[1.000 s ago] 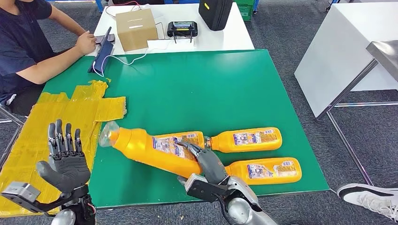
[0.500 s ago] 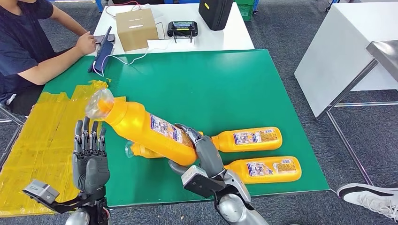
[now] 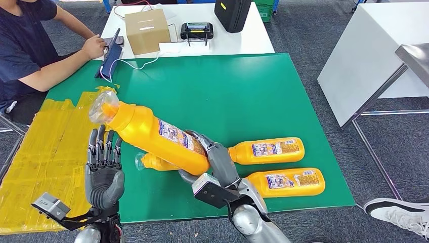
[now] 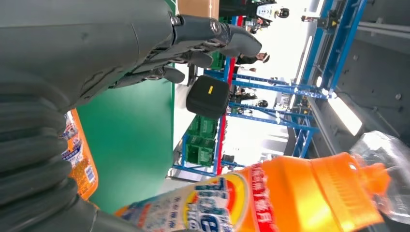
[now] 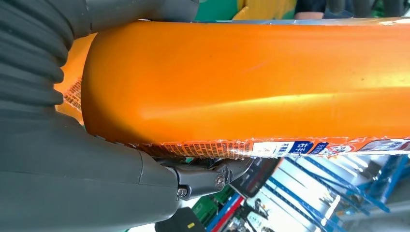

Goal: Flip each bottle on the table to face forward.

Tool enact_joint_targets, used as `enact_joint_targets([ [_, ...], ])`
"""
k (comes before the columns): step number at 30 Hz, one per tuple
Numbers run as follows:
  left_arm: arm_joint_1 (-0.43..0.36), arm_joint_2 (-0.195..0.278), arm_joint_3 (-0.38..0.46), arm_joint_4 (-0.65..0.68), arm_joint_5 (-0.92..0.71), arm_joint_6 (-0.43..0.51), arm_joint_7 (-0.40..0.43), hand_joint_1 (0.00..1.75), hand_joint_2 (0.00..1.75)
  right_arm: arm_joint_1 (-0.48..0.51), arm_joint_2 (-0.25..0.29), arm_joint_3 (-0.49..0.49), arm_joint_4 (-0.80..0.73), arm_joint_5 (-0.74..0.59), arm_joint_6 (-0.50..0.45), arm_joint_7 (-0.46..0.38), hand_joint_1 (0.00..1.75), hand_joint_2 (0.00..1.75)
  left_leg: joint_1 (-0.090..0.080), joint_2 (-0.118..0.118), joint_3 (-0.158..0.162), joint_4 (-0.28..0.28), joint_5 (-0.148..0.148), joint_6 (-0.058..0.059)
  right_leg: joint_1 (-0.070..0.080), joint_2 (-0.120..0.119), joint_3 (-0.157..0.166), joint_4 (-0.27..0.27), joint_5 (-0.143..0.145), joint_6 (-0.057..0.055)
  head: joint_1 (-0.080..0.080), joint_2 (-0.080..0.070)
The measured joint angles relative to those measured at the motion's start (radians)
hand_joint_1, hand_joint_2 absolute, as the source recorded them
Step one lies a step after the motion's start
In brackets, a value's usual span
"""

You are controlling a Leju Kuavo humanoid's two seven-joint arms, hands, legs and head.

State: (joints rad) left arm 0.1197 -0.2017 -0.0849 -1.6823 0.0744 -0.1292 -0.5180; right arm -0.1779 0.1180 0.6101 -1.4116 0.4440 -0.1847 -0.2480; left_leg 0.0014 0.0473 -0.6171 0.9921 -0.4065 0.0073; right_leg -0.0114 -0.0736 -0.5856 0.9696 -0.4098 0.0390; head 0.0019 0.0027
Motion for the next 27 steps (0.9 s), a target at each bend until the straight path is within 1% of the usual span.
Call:
enact_joint_targets([
  [4, 0.002, 0.002, -0.012, -0.004, -0.006, -0.017, 0.0, 0.0, 1.75, -0.019, 0.004, 0.015, 0.022, 0.026, 0.021, 0.02, 1.75, 1.75, 0.0, 0.0, 0.0, 0.0, 0.0, 0.0, 0.0, 0.0, 0.0, 0.0, 0.0, 0.0, 0.0, 0.0],
  [8, 0.012, 0.004, -0.036, -0.016, -0.021, -0.046, -0.001, 0.0, 1.75, -0.049, 0.034, 0.134, 0.096, 0.145, 0.067, 0.069, 1.75, 1.75, 0.0, 0.0, 0.0, 0.0, 0.0, 0.0, 0.0, 0.0, -0.001, 0.0, 0.0, 0.0, 0.0, 0.0],
  [12, 0.018, 0.007, -0.034, -0.016, -0.022, -0.059, 0.0, 0.0, 1.75, -0.066, 0.052, 0.223, 0.141, 0.183, 0.076, 0.079, 1.75, 1.75, 0.0, 0.001, -0.001, 0.0, 0.0, 0.0, 0.0, 0.0, -0.002, 0.0, 0.0, 0.0, 0.0, 0.0],
  [14, 0.023, 0.011, -0.03, -0.016, -0.022, -0.061, -0.001, 0.0, 1.75, -0.08, 0.057, 0.249, 0.163, 0.186, 0.077, 0.082, 1.75, 1.75, 0.0, 0.0, -0.001, 0.0, 0.0, 0.0, 0.0, 0.0, -0.003, 0.0, 0.0, 0.0, 0.0, 0.0],
  [15, 0.026, 0.014, -0.028, -0.015, -0.023, -0.061, 0.0, 0.18, 1.75, -0.087, 0.058, 0.257, 0.172, 0.187, 0.077, 0.083, 1.75, 1.75, 0.0, 0.0, -0.001, 0.0, 0.0, 0.0, 0.0, 0.0, -0.003, 0.0, 0.0, 0.0, 0.0, 0.0],
  [18, 0.032, 0.021, -0.024, -0.014, -0.031, -0.063, 0.003, 1.49, 1.75, -0.102, 0.058, 0.276, 0.192, 0.187, 0.077, 0.085, 1.75, 1.75, 0.0, 0.0, -0.001, 0.0, 0.0, 0.0, 0.0, 0.0, -0.003, 0.0, 0.0, 0.0, 0.0, 0.0],
  [19, 0.034, 0.023, -0.023, -0.014, -0.035, -0.063, 0.004, 1.75, 1.75, -0.105, 0.058, 0.279, 0.197, 0.187, 0.077, 0.086, 1.75, 1.75, 0.0, 0.0, -0.001, 0.0, 0.0, 0.0, 0.0, 0.0, -0.003, 0.0, 0.0, 0.0, 0.0, 0.0],
  [27, 0.036, 0.033, -0.018, -0.013, -0.057, -0.069, -0.002, 1.75, 1.75, -0.12, 0.061, 0.293, 0.222, 0.192, 0.078, 0.09, 1.75, 1.75, 0.0, 0.001, -0.002, 0.0, 0.0, 0.0, 0.0, 0.0, -0.003, 0.0, 0.0, 0.0, 0.0, 0.0],
])
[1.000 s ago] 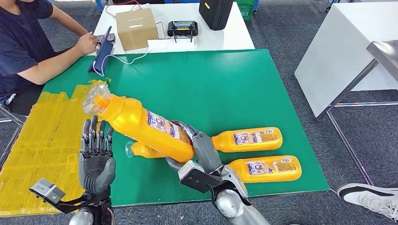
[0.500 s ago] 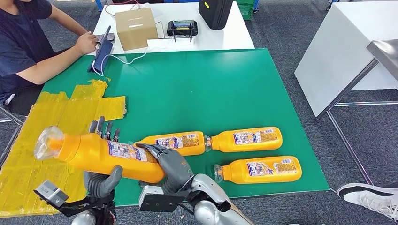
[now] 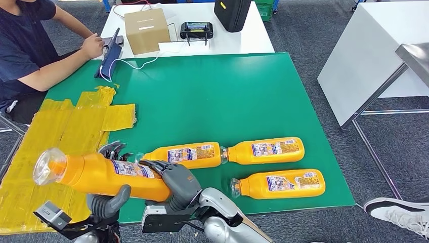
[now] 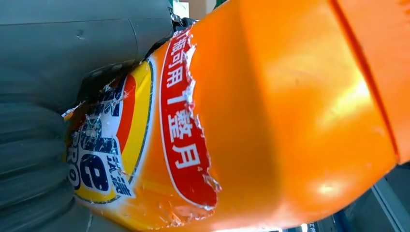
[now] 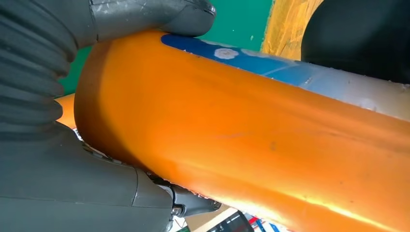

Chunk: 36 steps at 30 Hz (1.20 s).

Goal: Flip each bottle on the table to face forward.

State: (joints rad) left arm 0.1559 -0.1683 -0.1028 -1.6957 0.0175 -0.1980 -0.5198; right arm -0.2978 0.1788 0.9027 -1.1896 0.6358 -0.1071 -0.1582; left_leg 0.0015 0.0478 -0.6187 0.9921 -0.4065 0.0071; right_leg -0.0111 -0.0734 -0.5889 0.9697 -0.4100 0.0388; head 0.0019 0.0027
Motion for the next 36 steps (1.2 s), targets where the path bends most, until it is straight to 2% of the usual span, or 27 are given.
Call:
enact_joint_targets([
  [11, 0.001, 0.003, 0.007, 0.0, -0.012, 0.001, -0.006, 1.75, 1.75, -0.003, 0.005, 0.007, 0.014, 0.002, -0.002, 0.001, 1.75, 1.75, 0.0, 0.0, 0.0, 0.0, 0.0, 0.0, 0.0, 0.0, 0.0, 0.0, 0.0, 0.0, 0.0, 0.0],
  [15, -0.004, 0.005, 0.009, 0.0, -0.062, 0.037, -0.021, 1.75, 1.75, -0.002, 0.005, 0.006, 0.015, 0.009, -0.021, 0.01, 1.75, 1.75, 0.0, 0.0, 0.0, 0.0, 0.0, 0.0, 0.0, 0.0, 0.0, 0.0, 0.0, 0.0, 0.0, 0.0],
  [16, -0.008, 0.007, 0.011, 0.0, -0.087, 0.057, -0.026, 1.75, 1.75, -0.002, 0.005, 0.005, 0.015, 0.011, -0.025, 0.013, 1.55, 1.75, 0.0, 0.0, 0.0, 0.0, 0.0, 0.0, 0.0, 0.0, 0.0, 0.0, 0.0, 0.0, 0.0, 0.0],
  [18, -0.018, 0.014, 0.02, 0.0, -0.162, 0.11, -0.035, 1.75, 1.75, -0.002, 0.004, 0.0, 0.014, 0.017, -0.035, 0.016, 0.68, 1.75, 0.0, 0.0, 0.0, 0.0, 0.0, 0.0, 0.0, 0.0, 0.0, 0.0, 0.0, 0.0, 0.0, 0.0],
  [19, -0.024, 0.02, 0.025, 0.0, -0.214, 0.143, -0.039, 1.75, 1.75, -0.001, 0.004, -0.004, 0.011, 0.022, -0.041, 0.017, 0.24, 1.31, 0.0, 0.0, 0.0, 0.0, 0.0, 0.0, 0.0, 0.0, 0.0, 0.0, 0.0, 0.0, 0.0, 0.0],
  [20, -0.032, 0.025, 0.032, 0.0, -0.275, 0.182, -0.042, 1.75, 1.75, 0.0, 0.003, -0.01, 0.008, 0.031, -0.047, 0.018, 0.0, 0.87, 0.0, 0.0, 0.0, 0.0, 0.0, 0.0, 0.0, 0.0, 0.0, 0.0, 0.0, 0.0, 0.0, 0.0],
  [22, -0.057, 0.043, 0.063, 0.008, -0.406, 0.273, -0.034, 1.75, 1.75, 0.002, -0.001, -0.021, -0.005, 0.047, -0.058, 0.019, 0.0, 0.0, 0.0, 0.0, 0.0, 0.0, 0.0, 0.0, 0.0, 0.0, 0.0, 0.0, 0.0, 0.0, 0.001, 0.0],
  [26, -0.128, 0.105, 0.181, 0.068, -0.655, 0.463, -0.008, 1.75, 1.75, 0.006, -0.011, -0.054, -0.042, 0.052, -0.066, 0.024, 0.0, 0.0, 0.001, 0.001, 0.0, 0.0, 0.001, -0.002, 0.001, 0.001, -0.001, 0.001, 0.0, -0.001, 0.0, 0.0],
  [29, -0.159, 0.147, 0.235, 0.114, -0.893, 0.597, 0.035, 1.75, 1.75, 0.0, -0.023, -0.086, -0.068, 0.041, -0.062, 0.026, 0.0, 0.0, 0.002, 0.0, 0.0, 0.0, 0.002, -0.002, 0.002, 0.001, -0.001, 0.001, 0.0, -0.001, 0.0, 0.0],
  [33, -0.188, 0.191, 0.243, 0.168, -1.291, 0.747, 0.188, 1.75, 1.75, -0.033, -0.038, -0.112, -0.075, 0.007, -0.024, 0.043, 0.0, 0.0, 0.001, 0.0, 0.0, 0.0, 0.002, -0.002, 0.0, 0.001, -0.001, 0.001, 0.0, 0.0, 0.001, 0.0],
  [36, -0.218, 0.229, 0.214, 0.233, -1.53, 0.784, 0.331, 1.75, 1.75, -0.091, -0.045, -0.117, -0.047, -0.018, 0.017, 0.063, 0.0, 0.0, 0.0, 0.0, 0.0, 0.0, 0.003, -0.002, 0.0, 0.001, -0.001, 0.001, 0.001, 0.0, 0.001, 0.0],
])
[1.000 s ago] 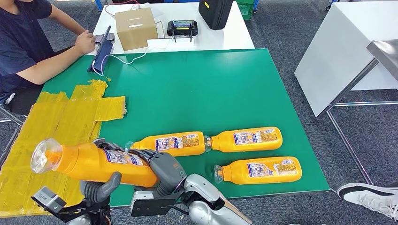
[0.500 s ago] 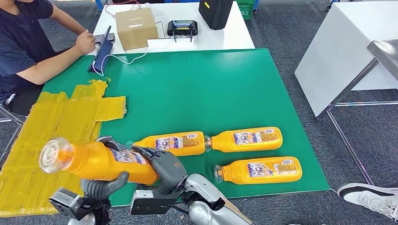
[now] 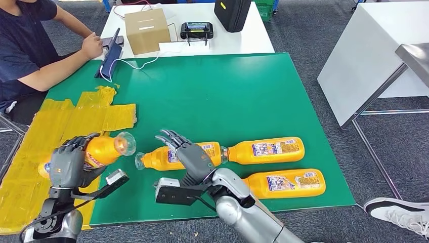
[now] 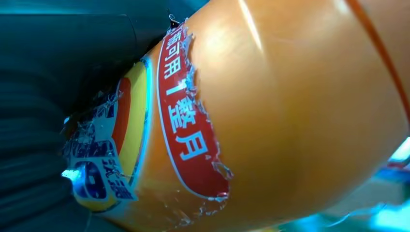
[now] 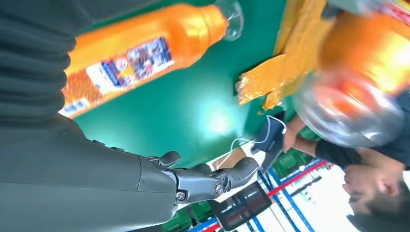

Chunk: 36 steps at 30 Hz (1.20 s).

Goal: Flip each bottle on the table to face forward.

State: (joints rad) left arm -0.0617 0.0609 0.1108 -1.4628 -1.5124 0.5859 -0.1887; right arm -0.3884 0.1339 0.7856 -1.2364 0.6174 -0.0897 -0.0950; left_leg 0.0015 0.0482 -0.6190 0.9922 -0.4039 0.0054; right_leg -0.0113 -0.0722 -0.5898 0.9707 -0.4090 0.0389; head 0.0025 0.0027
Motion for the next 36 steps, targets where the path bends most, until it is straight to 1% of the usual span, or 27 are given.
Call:
enact_joint_targets([
  [3, -0.043, 0.048, -0.059, 0.094, -0.048, -0.039, 0.094, 1.75, 1.75, -0.059, 0.0, -0.001, 0.056, -0.006, 0.027, 0.017, 0.0, 0.0, 0.0, 0.0, 0.0, 0.0, 0.001, 0.0, 0.0, 0.0, 0.0, 0.0, 0.001, -0.001, 0.0, 0.0],
  [5, -0.072, 0.081, -0.103, 0.159, -0.054, -0.062, 0.129, 1.75, 1.75, -0.089, 0.001, -0.001, 0.092, -0.007, 0.038, 0.027, 0.0, 0.0, 0.0, 0.0, 0.0, 0.0, 0.002, 0.0, 0.001, 0.0, 0.0, 0.0, 0.002, -0.002, 0.0, 0.0],
  [8, -0.103, 0.112, -0.147, 0.229, -0.057, -0.078, 0.141, 1.75, 1.75, -0.117, 0.001, -0.001, 0.131, -0.007, 0.046, 0.034, 0.0, 0.0, 0.001, 0.001, 0.0, 0.0, 0.002, 0.0, 0.001, 0.0, 0.0, 0.001, 0.002, -0.002, 0.0, 0.0],
  [13, -0.165, 0.158, -0.201, 0.349, -0.056, -0.159, 0.143, 1.75, 1.75, -0.171, 0.011, 0.002, 0.21, -0.022, 0.084, 0.067, 0.0, 0.0, 0.001, 0.001, -0.001, 0.0, 0.002, 0.0, 0.001, 0.0, -0.001, 0.001, 0.002, -0.003, 0.0, 0.0],
  [16, -0.235, 0.177, -0.218, 0.454, -0.043, -0.175, 0.125, 0.45, 1.75, -0.226, 0.025, 0.005, 0.302, -0.032, 0.12, 0.082, 0.0, 0.0, 0.001, -0.001, -0.001, 0.0, 0.002, 0.0, 0.001, -0.001, -0.001, 0.001, 0.002, -0.003, 0.0, 0.0],
  [17, -0.261, 0.182, -0.222, 0.491, -0.039, -0.177, 0.119, 0.02, 1.31, -0.245, 0.032, 0.007, 0.339, -0.033, 0.133, 0.086, 0.0, 0.0, 0.001, -0.001, -0.001, 0.0, 0.003, 0.0, 0.001, -0.001, 0.0, 0.001, 0.002, -0.003, 0.0, 0.0],
  [20, -0.325, 0.193, -0.236, 0.592, -0.035, -0.182, 0.105, 0.0, 0.0, -0.291, 0.049, 0.022, 0.448, -0.033, 0.173, 0.094, 0.0, 0.0, 0.001, 0.0, -0.001, 0.0, 0.004, 0.0, 0.001, -0.001, 0.0, 0.001, 0.003, -0.002, 0.0, 0.0],
  [23, -0.372, 0.198, -0.25, 0.669, -0.025, -0.188, 0.089, 0.0, 0.0, -0.324, 0.061, 0.039, 0.541, -0.028, 0.204, 0.103, 0.0, 0.0, 0.001, -0.001, -0.001, 0.0, 0.004, 0.0, 0.001, -0.001, 0.0, 0.001, 0.003, -0.002, 0.0, 0.0],
  [26, -0.401, 0.199, -0.26, 0.719, -0.014, -0.188, 0.075, 0.0, 0.0, -0.346, 0.068, 0.053, 0.605, -0.024, 0.216, 0.106, 0.0, 0.0, 0.001, -0.001, -0.001, 0.0, 0.004, 0.0, 0.001, -0.001, -0.001, 0.001, 0.004, -0.002, 0.0, 0.0],
  [33, -0.427, 0.2, -0.274, 0.765, -0.01, -0.188, 0.069, 0.0, 0.0, -0.365, 0.075, 0.064, 0.667, -0.024, 0.221, 0.109, 0.0, 0.0, 0.001, -0.001, -0.001, 0.0, 0.004, 0.0, 0.001, -0.001, -0.001, 0.001, 0.003, -0.002, 0.0, 0.0],
  [36, -0.438, 0.2, -0.277, 0.778, 0.02, -0.196, 0.039, 0.0, 0.0, -0.374, 0.077, 0.069, 0.692, -0.022, 0.241, 0.122, 0.0, 0.0, 0.001, -0.001, -0.001, 0.0, 0.004, 0.0, 0.001, -0.001, -0.001, 0.001, 0.003, -0.002, 0.0, 0.0],
])
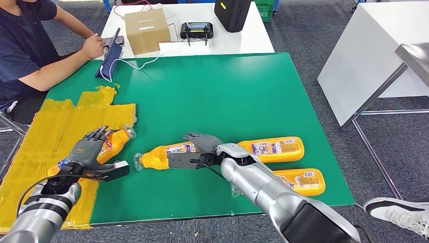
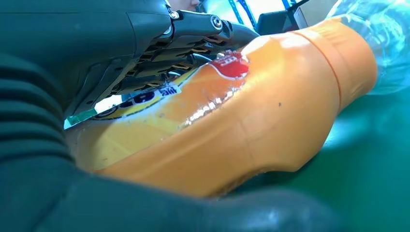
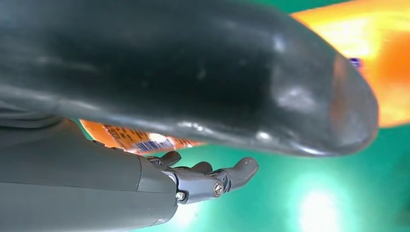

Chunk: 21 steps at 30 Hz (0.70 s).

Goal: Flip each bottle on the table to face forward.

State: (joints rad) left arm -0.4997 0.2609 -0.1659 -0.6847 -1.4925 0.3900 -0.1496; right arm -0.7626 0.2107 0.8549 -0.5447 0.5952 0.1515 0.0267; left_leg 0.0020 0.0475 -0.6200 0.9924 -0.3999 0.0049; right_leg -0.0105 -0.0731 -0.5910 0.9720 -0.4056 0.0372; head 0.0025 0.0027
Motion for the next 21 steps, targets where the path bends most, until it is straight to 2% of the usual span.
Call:
enact_joint_targets([
  [4, -0.024, 0.0, -0.014, 0.018, 0.097, -0.038, -0.087, 0.0, 0.0, -0.02, 0.002, 0.014, 0.05, 0.013, 0.036, 0.005, 0.0, 0.0, 0.0, 0.0, 0.0, 0.0, 0.001, 0.0, 0.0, 0.0, 0.0, 0.0, 0.0, 0.0, 0.0, 0.0],
  [5, -0.03, 0.0, -0.016, 0.021, 0.135, -0.052, -0.118, 0.0, 0.0, -0.024, 0.002, 0.018, 0.061, 0.019, 0.045, 0.006, 0.03, 0.44, 0.0, 0.0, 0.0, 0.0, 0.001, 0.0, 0.0, 0.0, 0.0, 0.0, 0.0, 0.0, 0.0, 0.0],
  [8, -0.044, -0.004, -0.014, 0.025, 0.298, -0.12, -0.239, 0.0, 0.0, -0.034, 0.0, 0.037, 0.093, 0.048, 0.083, 0.009, 1.28, 1.75, 0.0, 0.0, 0.0, 0.0, 0.001, 0.0, 0.0, 0.0, 0.001, 0.0, 0.0, 0.0, 0.0, 0.0],
  [9, -0.047, -0.007, -0.009, 0.023, 0.373, -0.154, -0.288, 0.0, 0.0, -0.039, -0.001, 0.047, 0.102, 0.059, 0.1, 0.01, 1.69, 1.75, 0.0, 0.0, 0.001, 0.0, 0.001, 0.0, 0.0, 0.0, 0.0, 0.0, 0.001, 0.0, 0.0, 0.0],
  [10, -0.049, -0.013, -0.001, 0.019, 0.455, -0.195, -0.337, 0.0, 0.0, -0.043, -0.002, 0.056, 0.113, 0.07, 0.116, 0.009, 1.75, 1.75, 0.0, 0.0, 0.001, 0.0, 0.001, 0.0, 0.0, 0.0, 0.001, 0.0, 0.001, 0.0, 0.0, 0.0],
  [13, -0.049, -0.041, 0.034, -0.016, 0.703, -0.326, -0.444, 0.0, 0.0, -0.053, -0.008, 0.087, 0.136, 0.094, 0.14, 0.0, 1.75, 1.75, 0.0, 0.0, 0.001, 0.0, 0.001, 0.0, 0.0, 0.0, 0.001, 0.0, 0.001, 0.0, 0.0, 0.0],
  [15, -0.048, -0.065, 0.066, -0.058, 0.857, -0.408, -0.475, 0.0, 0.0, -0.057, -0.009, 0.103, 0.146, 0.103, 0.142, -0.006, 1.75, 1.75, 0.0, 0.0, 0.001, 0.0, 0.001, 0.0, 0.0, 0.0, 0.001, 0.0, 0.0, 0.0, 0.0, 0.0],
  [18, -0.042, -0.099, 0.114, -0.131, 1.031, -0.503, -0.478, 0.0, 0.0, -0.059, -0.009, 0.12, 0.155, 0.114, 0.14, -0.004, 1.75, 1.75, 0.0, 0.001, 0.004, 0.0, 0.0, 0.0, 0.0, 0.001, 0.003, 0.0, 0.0, 0.0, 0.0, 0.0],
  [21, -0.033, -0.128, 0.153, -0.199, 1.135, -0.567, -0.464, 0.0, 0.0, -0.056, -0.006, 0.135, 0.164, 0.124, 0.133, 0.008, 1.75, 1.75, 0.0, 0.001, 0.006, 0.0, 0.0, 0.0, 0.0, 0.001, 0.006, 0.0, 0.0, 0.0, 0.0, 0.0],
])
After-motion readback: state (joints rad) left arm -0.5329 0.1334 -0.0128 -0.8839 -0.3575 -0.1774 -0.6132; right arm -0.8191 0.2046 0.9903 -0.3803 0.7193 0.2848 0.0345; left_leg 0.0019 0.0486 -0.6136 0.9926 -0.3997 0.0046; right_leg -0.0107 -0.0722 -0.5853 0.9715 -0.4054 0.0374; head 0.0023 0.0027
